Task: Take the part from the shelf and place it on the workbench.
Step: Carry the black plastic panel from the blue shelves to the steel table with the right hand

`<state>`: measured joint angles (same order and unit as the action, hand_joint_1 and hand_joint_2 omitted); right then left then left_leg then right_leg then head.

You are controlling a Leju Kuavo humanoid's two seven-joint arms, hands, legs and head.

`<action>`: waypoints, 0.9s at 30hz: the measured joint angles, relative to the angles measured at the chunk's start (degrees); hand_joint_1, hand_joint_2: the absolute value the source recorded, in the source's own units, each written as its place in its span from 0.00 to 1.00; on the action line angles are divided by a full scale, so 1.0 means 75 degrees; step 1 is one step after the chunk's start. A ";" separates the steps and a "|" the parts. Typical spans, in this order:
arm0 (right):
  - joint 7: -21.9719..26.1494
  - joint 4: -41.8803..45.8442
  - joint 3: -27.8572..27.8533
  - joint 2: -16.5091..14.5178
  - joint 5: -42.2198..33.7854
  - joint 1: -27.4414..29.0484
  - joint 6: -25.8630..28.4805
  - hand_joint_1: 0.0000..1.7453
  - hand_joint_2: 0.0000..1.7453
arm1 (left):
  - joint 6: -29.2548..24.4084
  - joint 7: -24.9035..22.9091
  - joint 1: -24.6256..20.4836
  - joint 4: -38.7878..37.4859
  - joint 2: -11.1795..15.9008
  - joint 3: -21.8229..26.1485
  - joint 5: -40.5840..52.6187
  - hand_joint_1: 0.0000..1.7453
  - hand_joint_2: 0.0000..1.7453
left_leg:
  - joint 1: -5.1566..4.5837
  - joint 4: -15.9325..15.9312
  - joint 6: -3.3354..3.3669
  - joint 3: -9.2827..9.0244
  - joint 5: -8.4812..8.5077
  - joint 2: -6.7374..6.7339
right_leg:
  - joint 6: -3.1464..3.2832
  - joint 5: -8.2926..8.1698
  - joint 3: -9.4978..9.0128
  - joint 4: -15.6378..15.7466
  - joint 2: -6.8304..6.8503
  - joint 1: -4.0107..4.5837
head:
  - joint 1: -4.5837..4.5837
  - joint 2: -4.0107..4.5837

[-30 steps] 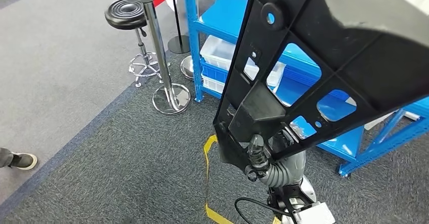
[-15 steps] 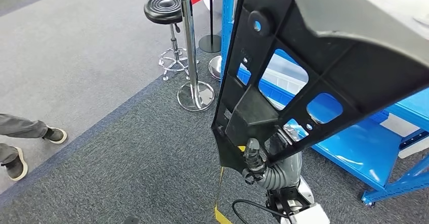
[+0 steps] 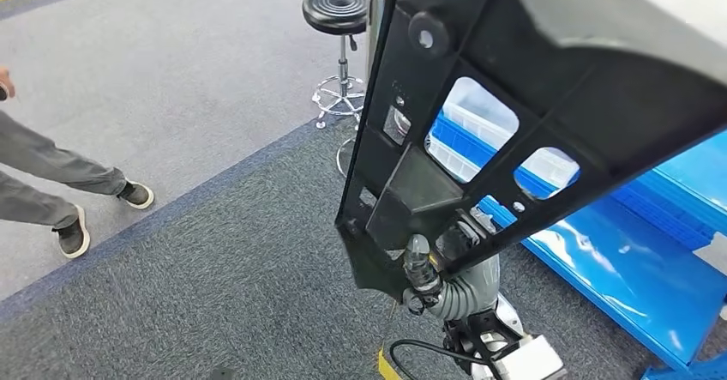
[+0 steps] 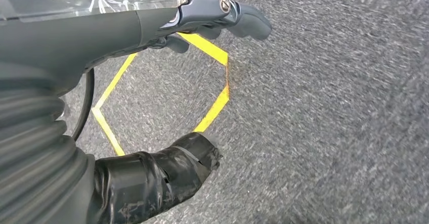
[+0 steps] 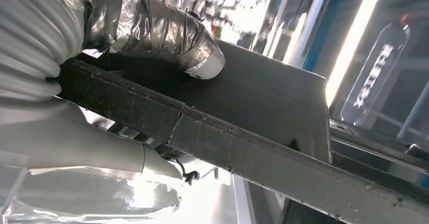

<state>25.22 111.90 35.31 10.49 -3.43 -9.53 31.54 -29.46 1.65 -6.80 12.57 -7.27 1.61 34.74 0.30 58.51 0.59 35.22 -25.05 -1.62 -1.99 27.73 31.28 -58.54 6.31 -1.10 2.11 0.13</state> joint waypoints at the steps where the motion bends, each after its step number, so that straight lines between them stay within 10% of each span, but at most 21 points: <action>1: 0.0047 0.0001 0.0003 -0.0001 -0.0081 -0.0018 -0.0051 1.00 1.00 | 0.0000 0.0001 0.0001 0.0001 -0.0002 -0.0027 -0.0001 0.00 1.00 | 0.0009 -0.0039 0.0048 -0.0023 0.0018 0.0074 | -0.0044 0.0050 -0.0015 -0.0027 -0.0052 -0.0013 | -0.0010 0.0000; 7: 0.0126 -0.0001 0.0009 -0.0002 -0.0205 -0.0025 -0.0106 1.00 1.00 | 0.0005 0.0004 -0.0040 0.0002 -0.0015 -0.0109 -0.0001 0.00 1.00 | -0.0018 -0.0099 0.0251 -0.0071 0.0059 0.0551 | -0.0029 0.0949 0.1014 -0.2126 -0.0821 0.0011 | -0.0105 0.0000; 11: 0.0137 -0.0001 0.0012 0.0000 -0.0217 -0.0034 -0.0106 1.00 1.00 | 0.0009 0.0004 -0.0042 0.0002 -0.0028 -0.0117 -0.0001 0.00 1.00 | -0.0065 -0.0023 0.0239 -0.0051 0.0046 0.0964 | 0.0151 -0.0021 0.0461 -0.0619 -0.1183 0.0055 | -0.0096 0.0000; 15: 0.0182 0.0004 0.0015 -0.0004 -0.0291 -0.0044 -0.0175 1.00 1.00 | 0.0042 -0.0031 -0.0029 0.0002 -0.0046 -0.0154 0.0001 0.00 1.00 | -0.0027 -0.0002 0.0099 0.0070 0.0074 0.1290 | 0.0223 -0.0134 0.0192 -0.0026 -0.1330 0.0052 | -0.0101 0.0000; 18: 0.0304 0.0007 0.0019 -0.0025 -0.0543 -0.0047 -0.0360 1.00 1.00 | 0.0063 -0.0109 0.0015 0.0002 -0.0025 -0.0181 -0.0006 0.00 1.00 | -0.0071 0.0413 -0.0029 0.0278 -0.0164 0.0863 | 0.0302 -0.0174 0.0063 0.0120 -0.1036 -0.0024 | -0.0054 0.0000; 22: 0.0463 0.0010 0.0019 -0.0032 -0.0806 0.0002 -0.0512 1.00 1.00 | 0.0103 -0.0148 0.0034 0.0002 -0.0018 -0.0252 -0.0057 0.00 1.00 | 0.0045 0.1989 -0.0192 0.1134 -0.0761 0.0295 | 0.0326 -0.0121 0.0010 0.0131 -0.0621 -0.0014 | 0.0008 0.0000; 27: 0.0566 0.0009 0.0019 -0.0040 -0.0913 0.0047 -0.0603 1.00 1.00 | 0.0127 -0.0153 0.0092 0.0002 -0.0004 -0.0304 -0.0096 0.00 1.00 | 0.0060 0.0242 -0.0204 0.0218 0.0135 -0.0099 | 0.0151 0.0034 -0.0127 0.0104 -0.0204 -0.0029 | 0.0018 0.0000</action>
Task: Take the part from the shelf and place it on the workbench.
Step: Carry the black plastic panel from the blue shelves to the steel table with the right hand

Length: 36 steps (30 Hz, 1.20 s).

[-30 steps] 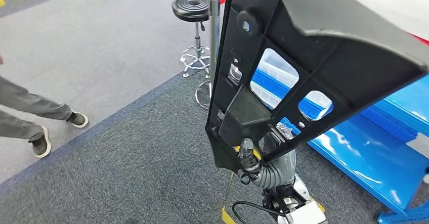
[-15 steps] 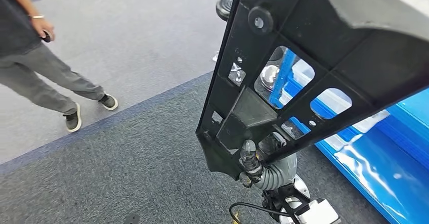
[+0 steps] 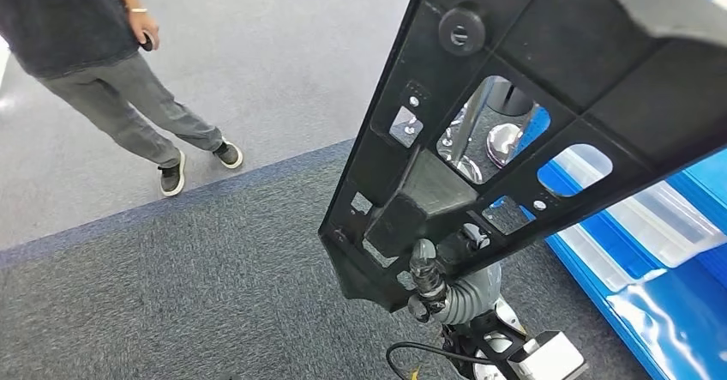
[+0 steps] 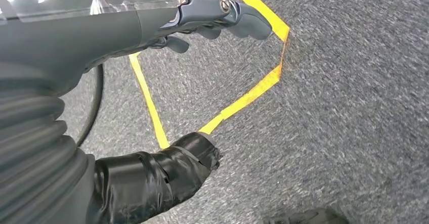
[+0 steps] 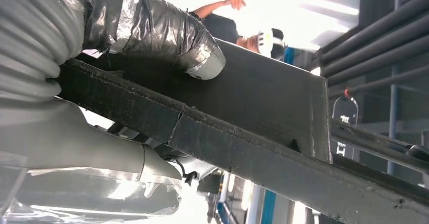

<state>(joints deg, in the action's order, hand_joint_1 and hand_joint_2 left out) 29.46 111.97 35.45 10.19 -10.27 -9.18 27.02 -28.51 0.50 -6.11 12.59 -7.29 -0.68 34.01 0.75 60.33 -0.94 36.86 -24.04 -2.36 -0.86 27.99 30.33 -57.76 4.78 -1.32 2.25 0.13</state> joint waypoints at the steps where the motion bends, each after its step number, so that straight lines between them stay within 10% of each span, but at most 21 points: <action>1: 0.0019 -0.0001 0.0000 -0.0007 -0.0019 0.0001 -0.0023 1.00 1.00 | 0.0005 0.0000 -0.0003 0.0000 0.0000 -0.0016 -0.0005 0.00 1.00 | -0.0028 -0.0194 0.0053 -0.0097 0.0020 -0.0058 | -0.0045 0.0027 -0.0020 -0.0004 0.0060 0.0023 | -0.0004 0.0000; 4: 0.0048 -0.0008 0.0007 -0.0028 -0.0044 0.0015 -0.0064 1.00 1.00 | 0.0012 -0.0003 0.0027 0.0000 0.0009 -0.0053 -0.0035 0.00 1.00 | -0.0051 -0.0243 0.0235 -0.0098 -0.0023 0.0128 | -0.0177 0.0102 -0.0074 -0.0008 0.0175 0.0035 | -0.0031 0.0000; 6: 0.0060 -0.0011 0.0010 -0.0034 -0.0056 0.0020 -0.0085 1.00 1.00 | 0.0013 -0.0004 0.0042 0.0000 0.0018 -0.0073 -0.0051 0.00 1.00 | -0.0035 -0.0291 0.0336 -0.0145 -0.0014 0.0277 | -0.0229 0.0333 0.0038 -0.0323 -0.0084 -0.0005 | -0.0046 0.0000; 9: 0.0098 -0.0021 0.0011 -0.0036 -0.0072 0.0058 -0.0108 1.00 1.00 | 0.0015 -0.0004 0.0016 0.0000 0.0020 -0.0145 -0.0070 0.00 1.00 | -0.0053 -0.0305 0.0436 -0.0169 -0.0016 0.0516 | -0.0189 0.0916 0.0765 -0.1694 -0.0554 0.0021 | -0.0108 0.0000; 11: 0.0111 -0.0052 0.0012 -0.0037 -0.0093 0.0109 -0.0112 1.00 1.00 | 0.0020 -0.0003 0.0012 0.0000 0.0020 -0.0177 -0.0095 0.00 1.00 | -0.0071 -0.0281 0.0456 -0.0174 -0.0028 0.0718 | -0.0164 0.0845 0.1070 -0.2081 -0.0619 0.0039 | -0.0130 0.0000; 15: 0.0125 -0.0098 0.0012 -0.0042 -0.0112 0.0134 -0.0144 1.00 1.00 | 0.0024 -0.0006 0.0017 0.0000 0.0032 -0.0200 -0.0141 0.00 1.00 | -0.0081 -0.0146 0.0405 -0.0133 -0.0089 0.1129 | -0.0093 -0.0075 0.0556 -0.0618 -0.1067 -0.0005 | -0.0146 0.0000; 19: 0.0154 -0.0101 0.0014 -0.0061 -0.0112 0.0149 -0.0147 1.00 1.00 | 0.0028 -0.0027 0.0065 0.0000 0.0054 -0.0225 -0.0161 0.00 1.00 | -0.0029 -0.0119 0.0213 -0.0003 -0.0053 0.1395 | -0.0011 -0.0098 0.0408 -0.0266 -0.1144 0.0004 | -0.0152 0.0000; 23: 0.0165 -0.0097 0.0015 -0.0106 -0.0105 0.0155 -0.0138 1.00 1.00 | 0.0023 -0.0048 0.0099 0.0000 0.0078 -0.0235 -0.0204 0.00 1.00 | -0.0060 0.0879 0.0062 0.0479 -0.0583 0.0574 | 0.0136 -0.0109 0.0302 -0.0176 -0.0739 0.0005 | -0.0057 0.0000; 26: 0.0164 -0.0104 0.0015 -0.0109 -0.0098 0.0181 -0.0138 1.00 1.00 | 0.0022 -0.0050 0.0090 0.0000 0.0078 -0.0253 -0.0224 0.00 1.00 | -0.0020 0.1852 0.0002 0.0980 -0.0902 0.0380 | 0.0169 -0.0077 0.0295 -0.0181 -0.0392 0.0046 | -0.0044 0.0000; 32: 0.0163 -0.0104 0.0015 -0.0112 -0.0058 0.0172 -0.0138 1.00 1.00 | 0.0014 -0.0048 0.0049 0.0003 0.0079 -0.0351 -0.0210 0.00 1.00 | -0.0140 -0.0157 0.0220 -0.0122 -0.0146 -0.0076 | 0.0038 0.0020 0.0184 -0.0166 0.0090 0.0094 | -0.0050 0.0000; 36: 0.0157 -0.0100 0.0016 -0.0114 -0.0006 0.0148 -0.0133 1.00 1.00 | 0.0009 -0.0060 0.0065 0.0003 0.0079 -0.0372 -0.0221 0.00 1.00 | -0.0109 -0.0313 0.0392 -0.0211 -0.0070 0.0220 | -0.0111 0.0170 0.0172 -0.0276 0.0018 0.0094 | -0.0074 -0.0001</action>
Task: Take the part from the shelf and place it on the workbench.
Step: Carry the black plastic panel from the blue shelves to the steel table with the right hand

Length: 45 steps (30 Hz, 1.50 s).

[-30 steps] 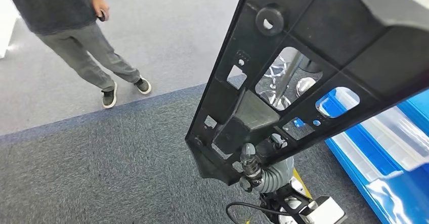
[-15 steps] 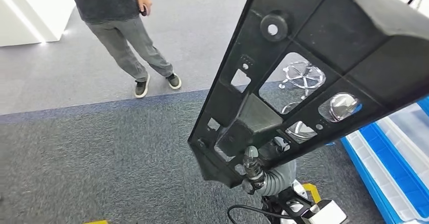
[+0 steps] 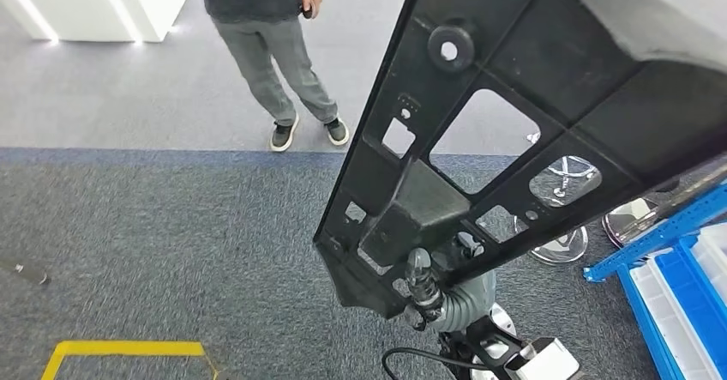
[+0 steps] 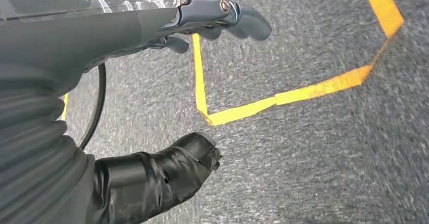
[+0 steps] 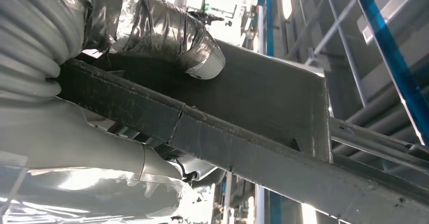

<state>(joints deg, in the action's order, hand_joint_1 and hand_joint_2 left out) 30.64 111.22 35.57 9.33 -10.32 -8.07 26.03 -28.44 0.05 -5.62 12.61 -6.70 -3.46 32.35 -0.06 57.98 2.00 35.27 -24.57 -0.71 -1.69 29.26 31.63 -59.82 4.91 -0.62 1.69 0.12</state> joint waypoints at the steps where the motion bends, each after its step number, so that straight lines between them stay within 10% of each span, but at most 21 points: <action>1: 0.0001 0.0002 -0.0001 0.0000 0.0006 -0.0007 0.0006 1.00 1.00 | 0.0000 -0.0003 -0.0003 0.0000 -0.0002 -0.0003 -0.0001 0.00 1.00 | 0.0025 -0.0054 0.0038 -0.0042 0.0025 0.0071 | -0.0020 0.0165 0.0116 -0.0277 -0.0183 -0.0008 | -0.0019 0.0000; 5: -0.0011 -0.0011 -0.0001 0.0002 0.0018 0.0020 0.0034 1.00 1.00 | 0.0003 -0.0004 -0.0034 0.0000 -0.0009 -0.0027 -0.0007 0.00 1.00 | 0.0026 -0.0059 0.0099 -0.0053 0.0024 0.0404 | -0.0039 0.0775 0.0970 -0.1901 -0.0622 -0.0024 | -0.0084 0.0001; 9: -0.0018 -0.0021 0.0000 0.0003 0.0044 0.0020 0.0035 1.00 1.00 | 0.0009 0.0002 -0.0027 0.0000 -0.0015 -0.0061 -0.0046 0.00 1.00 | 0.0043 0.0091 0.0012 -0.0023 -0.0036 0.0841 | -0.0061 -0.0122 0.0410 -0.0495 -0.0995 -0.0119 | -0.0096 0.0001; 11: -0.0024 -0.0018 0.0000 0.0004 0.0052 0.0019 0.0033 1.00 1.00 | 0.0009 0.0005 -0.0038 0.0001 -0.0016 -0.0071 -0.0058 0.00 1.00 | 0.0055 0.0163 -0.0080 0.0056 -0.0056 0.1017 | -0.0036 -0.0205 0.0196 -0.0015 -0.1289 -0.0144 | -0.0093 0.0001; 14: -0.0037 -0.0015 0.0000 0.0004 0.0055 -0.0007 0.0028 1.00 1.00 | 0.0009 0.0009 -0.0001 0.0003 -0.0016 -0.0095 -0.0068 0.00 1.00 | 0.0103 0.0178 -0.0216 0.0150 -0.0031 0.1177 | 0.0102 -0.0201 0.0142 0.0036 -0.1135 -0.0113 | -0.0089 0.0001; 18: -0.0045 -0.0006 -0.0001 -0.0003 0.0058 -0.0033 0.0027 1.00 1.00 | 0.0007 0.0012 -0.0016 0.0003 -0.0018 -0.0135 -0.0073 0.00 1.00 | 0.0072 0.1447 -0.0313 0.0796 -0.0649 0.0353 | 0.0276 -0.0208 0.0061 0.0096 -0.0692 -0.0074 | 0.0014 0.0001; 21: -0.0050 -0.0004 0.0001 -0.0003 0.0063 -0.0030 0.0027 1.00 1.00 | 0.0009 0.0009 -0.0020 0.0003 -0.0026 -0.0157 -0.0074 0.00 1.00 | 0.0095 0.2248 -0.0328 0.1234 -0.0818 0.0160 | 0.0322 -0.0162 0.0036 0.0094 -0.0335 -0.0008 | 0.0017 0.0001; 24: -0.0061 -0.0001 0.0002 -0.0003 0.0097 -0.0037 0.0028 1.00 1.00 | 0.0009 0.0003 -0.0014 0.0003 -0.0025 -0.0168 -0.0082 0.00 1.00 | 0.0032 0.0950 -0.0224 0.0545 -0.0179 -0.0150 | 0.0295 -0.0089 -0.0044 0.0095 -0.0058 0.0033 | 0.0018 0.0001; 27: -0.0076 0.0005 -0.0001 -0.0001 0.0125 -0.0045 0.0036 1.00 1.00 | 0.0007 0.0033 -0.0055 0.0005 -0.0024 -0.0181 -0.0092 0.00 1.00 | -0.0108 0.0195 -0.0063 0.0163 -0.0048 -0.0400 | 0.0197 -0.0020 -0.0104 0.0109 0.0156 0.0074 | 0.0010 0.0001; 29: -0.0102 0.0008 -0.0001 0.0000 0.0136 -0.0052 0.0038 1.00 1.00 | 0.0007 0.0039 -0.0041 0.0007 -0.0023 -0.0185 -0.0119 0.00 1.00 | -0.0092 0.0122 0.0009 0.0139 -0.0023 -0.0224 | 0.0122 0.0020 -0.0146 0.0127 0.0250 0.0071 | 0.0010 0.0001; 31: -0.0125 0.0018 -0.0001 0.0000 0.0145 -0.0065 0.0037 1.00 1.00 | 0.0004 0.0049 -0.0028 0.0009 -0.0025 -0.0185 -0.0148 0.00 1.00 | -0.0035 -0.0007 0.0091 0.0048 0.0026 -0.0058 | 0.0057 0.0213 -0.0082 -0.0120 -0.0028 0.0051 | -0.0011 0.0001; 34: -0.0128 0.0026 -0.0001 0.0001 0.0141 -0.0046 0.0046 1.00 1.00 | -0.0001 0.0092 -0.0067 0.0012 -0.0031 -0.0187 -0.0206 0.00 1.00 | -0.0007 -0.0064 0.0173 -0.0006 0.0053 0.0202 | 0.0016 0.0834 0.0560 -0.1424 -0.0572 0.0010 | -0.0062 0.0001; 36: -0.0130 0.0024 -0.0001 0.0003 0.0128 -0.0009 0.0063 1.00 1.00 | -0.0002 0.0109 -0.0066 0.0012 -0.0032 -0.0188 -0.0246 0.00 1.00 | -0.0001 -0.0048 0.0176 -0.0009 0.0041 0.0423 | -0.0021 0.0856 0.0883 -0.1898 -0.0632 -0.0023 | -0.0077 0.0001; 40: -0.0121 0.0023 -0.0002 0.0003 0.0111 0.0012 0.0076 1.00 1.00 | -0.0002 0.0101 -0.0052 0.0012 -0.0028 -0.0188 -0.0294 0.00 1.00 | 0.0046 0.0143 0.0043 0.0044 -0.0041 0.0879 | -0.0109 -0.0070 0.0305 -0.0402 -0.1101 -0.0178 | -0.0090 0.0001; 42: -0.0102 0.0024 -0.0005 0.0003 0.0090 0.0047 0.0085 1.00 1.00 | -0.0004 0.0093 -0.0043 0.0014 -0.0023 -0.0189 -0.0316 0.00 1.00 | 0.0072 0.0219 -0.0077 0.0142 -0.0052 0.1067 | -0.0073 -0.0100 0.0174 -0.0068 -0.1394 -0.0185 | -0.0098 0.0001; 45: -0.0059 0.0025 -0.0007 -0.0012 0.0080 0.0069 0.0092 1.00 1.00 | -0.0002 0.0081 0.0055 0.0015 -0.0004 -0.0191 -0.0380 0.00 1.00 | 0.0099 0.0244 -0.0213 0.0241 -0.0043 0.1117 | 0.0094 -0.0127 0.0109 -0.0015 -0.1169 -0.0148 | -0.0094 0.0001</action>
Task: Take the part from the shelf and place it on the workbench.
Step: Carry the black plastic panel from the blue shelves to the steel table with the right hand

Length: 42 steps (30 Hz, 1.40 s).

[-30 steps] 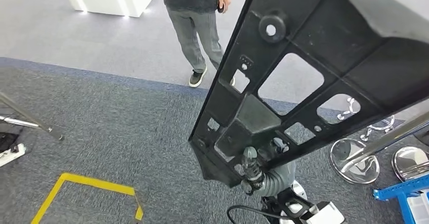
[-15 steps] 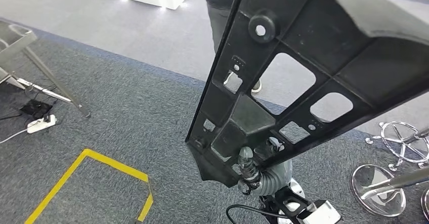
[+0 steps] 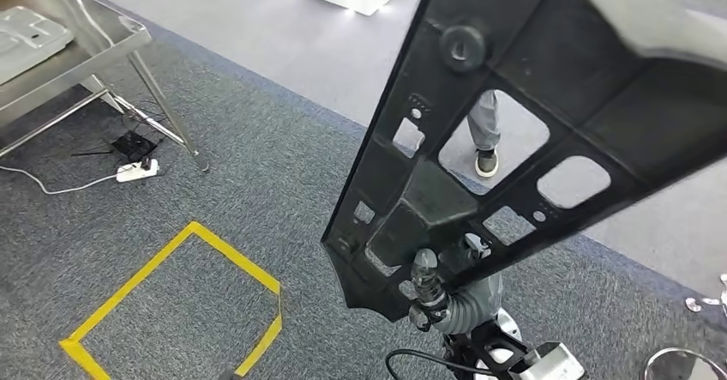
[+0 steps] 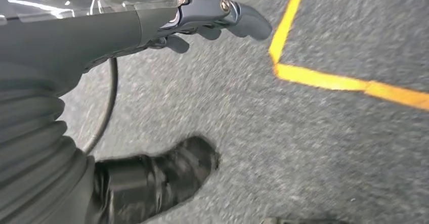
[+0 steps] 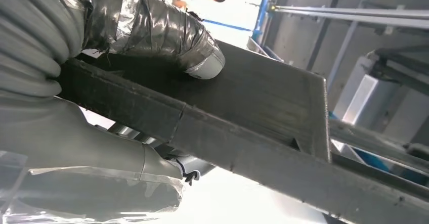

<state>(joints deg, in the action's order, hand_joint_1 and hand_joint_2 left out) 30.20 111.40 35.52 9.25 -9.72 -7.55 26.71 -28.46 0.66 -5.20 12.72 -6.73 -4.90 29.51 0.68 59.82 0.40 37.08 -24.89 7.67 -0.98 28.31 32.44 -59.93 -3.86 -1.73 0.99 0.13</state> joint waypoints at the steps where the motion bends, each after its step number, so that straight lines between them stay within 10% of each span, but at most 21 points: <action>1: 0.0014 0.0000 0.0000 -0.0015 0.0019 0.0000 0.0002 1.00 1.00 | 0.0000 0.0009 0.0023 0.0000 0.0007 0.0000 -0.0036 0.00 1.00 | -0.0011 0.0154 -0.0027 0.0081 -0.0089 -0.0196 | 0.0061 -0.0014 -0.0034 0.0030 0.0109 -0.0005 | 0.0026 0.0000; 3: 0.0027 -0.0001 0.0003 -0.0044 0.0066 0.0005 0.0018 1.00 1.00 | -0.0001 0.0048 0.0026 0.0000 0.0017 0.0001 -0.0124 0.00 1.00 | -0.0033 0.0881 -0.0065 0.0440 -0.0473 -0.0705 | 0.0147 -0.0012 -0.0066 0.0065 0.0354 0.0029 | 0.0072 0.0001; 6: 0.0012 -0.0040 0.0013 -0.0082 0.0098 0.0005 0.0045 1.00 1.00 | 0.0000 0.0162 0.0034 0.0000 0.0026 0.0002 -0.0291 0.00 1.00 | -0.0013 0.1938 -0.0085 0.0997 -0.0846 -0.0927 | 0.0203 0.0030 -0.0079 0.0066 0.0743 0.0104 | 0.0083 0.0001; 10: -0.0008 -0.0086 0.0020 -0.0146 0.0141 -0.0023 0.0059 1.00 1.00 | 0.0006 0.0227 0.0081 0.0001 0.0052 0.0003 -0.0351 0.00 1.00 | -0.0077 0.0546 0.0043 0.0247 -0.0139 -0.1283 | 0.0182 0.0119 -0.0164 0.0071 0.1128 0.0157 | 0.0084 0.0001; 13: -0.0029 -0.0105 0.0027 -0.0171 0.0179 -0.0062 0.0092 1.00 1.00 | 0.0028 0.0241 0.0050 0.0003 0.0055 0.0001 -0.0318 0.00 1.00 | -0.0219 0.0006 0.0178 -0.0036 -0.0072 -0.1561 | 0.0072 0.0179 -0.0225 0.0096 0.1336 0.0180 | 0.0079 0.0001; 16: -0.0064 -0.0111 0.0036 -0.0176 0.0213 -0.0073 0.0157 1.00 1.00 | 0.0051 0.0237 0.0058 0.0006 0.0054 -0.0001 -0.0265 0.00 1.00 | -0.0204 -0.0160 0.0270 -0.0155 -0.0039 -0.1300 | -0.0067 0.0259 -0.0393 0.0176 0.1447 0.0175 | 0.0076 0.0000; 18: -0.0066 -0.0101 0.0037 -0.0178 0.0228 -0.0084 0.0183 1.00 1.00 | 0.0051 0.0224 0.0045 0.0009 0.0048 -0.0005 -0.0240 0.00 1.00 | -0.0139 -0.0303 0.0335 -0.0309 -0.0001 -0.1122 | -0.0128 0.0530 -0.0289 -0.0228 0.1121 0.0157 | 0.0047 -0.0001; 22: -0.0078 -0.0106 0.0038 -0.0171 0.0240 -0.0018 0.0205 1.00 1.00 | 0.0060 0.0214 -0.0001 0.0009 0.0036 -0.0039 -0.0232 0.00 1.00 | -0.0122 -0.0310 0.0390 -0.0359 -0.0011 -0.0717 | -0.0135 0.0985 0.0757 -0.1904 0.0561 0.0147 | -0.0021 0.0001; 26: -0.0080 -0.0104 0.0039 -0.0166 0.0243 -0.0003 0.0213 1.00 1.00 | 0.0067 0.0209 0.0010 0.0009 0.0031 -0.0055 -0.0235 0.00 1.00 | -0.0120 -0.0213 0.0333 -0.0382 -0.0084 -0.0278 | -0.0067 -0.0112 0.0342 -0.0407 0.0156 0.0125 | -0.0027 0.0001; 30: -0.0085 -0.0088 0.0041 -0.0162 0.0230 0.0002 0.0239 1.00 1.00 | 0.0054 0.0187 0.0008 0.0012 0.0031 -0.0092 -0.0211 0.00 1.00 | -0.0071 -0.0174 0.0155 -0.0239 -0.0074 0.0056 | 0.0035 -0.0245 0.0124 0.0140 -0.0063 0.0112 | -0.0018 -0.0001; 33: -0.0090 -0.0058 0.0024 -0.0150 0.0148 0.0007 0.0262 1.00 1.00 | 0.0004 0.0130 0.0010 0.0012 0.0034 -0.0148 -0.0184 0.00 1.00 | -0.0110 0.0216 0.0042 -0.0043 -0.0316 -0.0427 | 0.0146 -0.0287 0.0019 0.0275 0.0229 0.0071 | 0.0046 0.0000; 37: -0.0087 -0.0041 -0.0028 -0.0100 0.0043 0.0061 0.0230 1.00 1.00 | -0.0001 0.0043 -0.0043 0.0012 0.0013 -0.0203 -0.0167 0.00 1.00 | -0.0039 0.1868 -0.0076 0.0797 -0.1001 -0.0948 | 0.0207 -0.0241 -0.0021 0.0289 0.0689 0.0106 | 0.0101 0.0001; 42: -0.0087 -0.0041 -0.0042 -0.0090 0.0036 0.0095 0.0165 1.00 1.00 | -0.0002 -0.0001 -0.0021 0.0012 0.0021 -0.0222 -0.0222 0.00 1.00 | -0.0058 0.0088 -0.0032 -0.0149 -0.0124 -0.1373 | 0.0092 -0.0124 -0.0125 0.0263 0.1132 0.0121 | 0.0098 0.0001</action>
<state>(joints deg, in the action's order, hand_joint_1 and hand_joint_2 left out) 29.55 111.10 35.20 8.57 -9.44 -6.84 27.95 -28.47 0.65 -5.36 12.81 -6.57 -6.56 27.84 0.24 60.47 0.16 35.96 -25.82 -2.63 -0.29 27.38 31.51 -57.96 4.63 -0.82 1.73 0.13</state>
